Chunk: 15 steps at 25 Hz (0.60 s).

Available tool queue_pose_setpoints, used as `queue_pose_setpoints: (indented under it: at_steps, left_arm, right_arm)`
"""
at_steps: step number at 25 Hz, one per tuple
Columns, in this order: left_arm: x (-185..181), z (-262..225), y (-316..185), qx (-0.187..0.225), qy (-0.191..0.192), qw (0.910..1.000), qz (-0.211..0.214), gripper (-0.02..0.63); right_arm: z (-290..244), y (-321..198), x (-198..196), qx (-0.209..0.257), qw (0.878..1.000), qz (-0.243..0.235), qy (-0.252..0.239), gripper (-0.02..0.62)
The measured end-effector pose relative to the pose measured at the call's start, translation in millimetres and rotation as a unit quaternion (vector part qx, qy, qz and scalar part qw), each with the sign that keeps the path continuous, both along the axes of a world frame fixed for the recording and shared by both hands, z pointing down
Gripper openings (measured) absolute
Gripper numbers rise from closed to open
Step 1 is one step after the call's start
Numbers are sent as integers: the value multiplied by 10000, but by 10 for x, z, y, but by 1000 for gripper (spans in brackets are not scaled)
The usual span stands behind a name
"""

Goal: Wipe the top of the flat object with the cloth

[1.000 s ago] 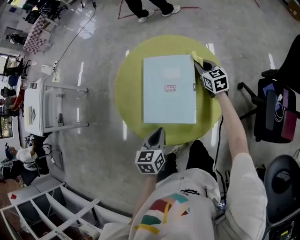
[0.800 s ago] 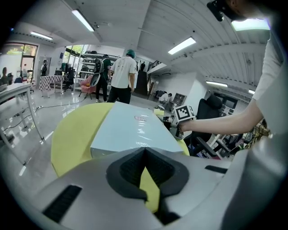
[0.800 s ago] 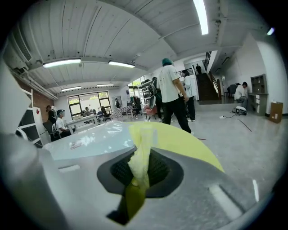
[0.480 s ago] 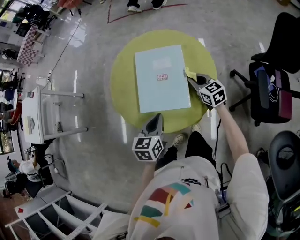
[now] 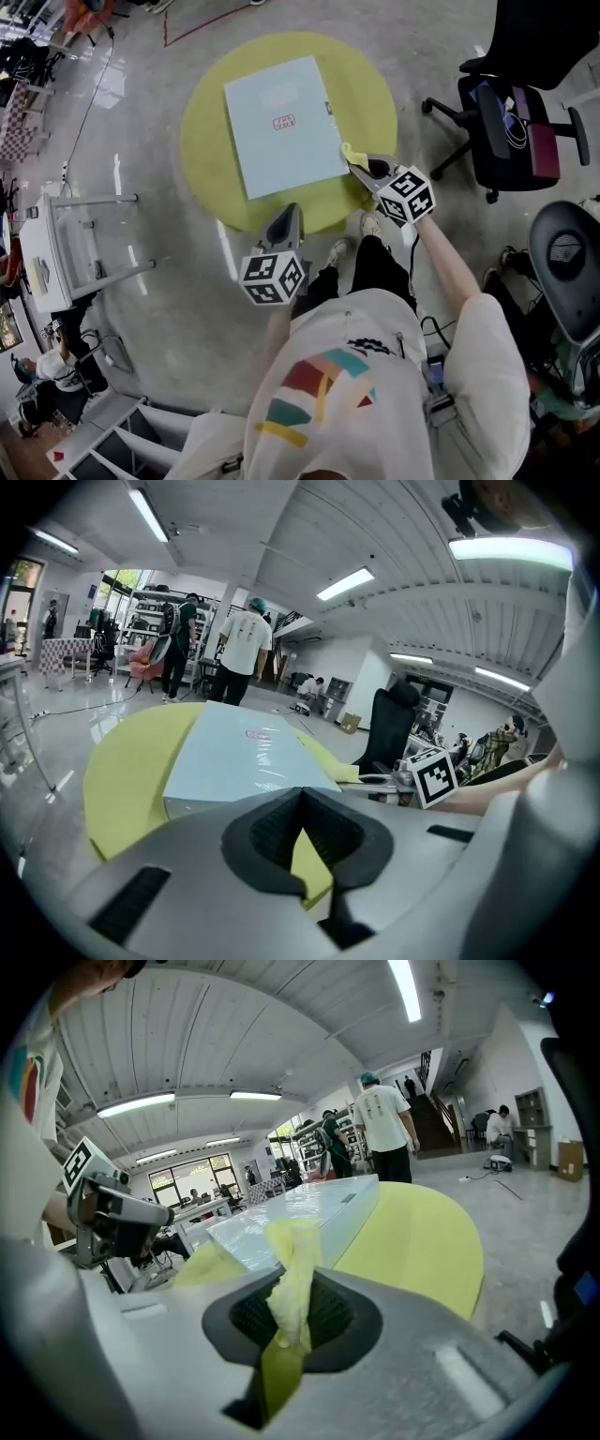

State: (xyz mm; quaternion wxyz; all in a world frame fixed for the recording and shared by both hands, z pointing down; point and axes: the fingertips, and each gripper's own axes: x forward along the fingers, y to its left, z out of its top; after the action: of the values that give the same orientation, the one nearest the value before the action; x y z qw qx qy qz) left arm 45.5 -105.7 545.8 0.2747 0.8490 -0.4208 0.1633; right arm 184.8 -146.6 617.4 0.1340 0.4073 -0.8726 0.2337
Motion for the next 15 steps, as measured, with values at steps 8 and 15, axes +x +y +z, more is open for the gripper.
queue_pose_setpoints:
  at_steps: [8,15]
  left_arm:
    - [-110,-16,68,31,-16,10000,60,14]
    - [-56,-22,95,39,20,9999,118,14]
  right_arm:
    - [-8,332,-43,-4,9999,147,32,28]
    - [2,467,-73,-66,9998,197,-21,28]
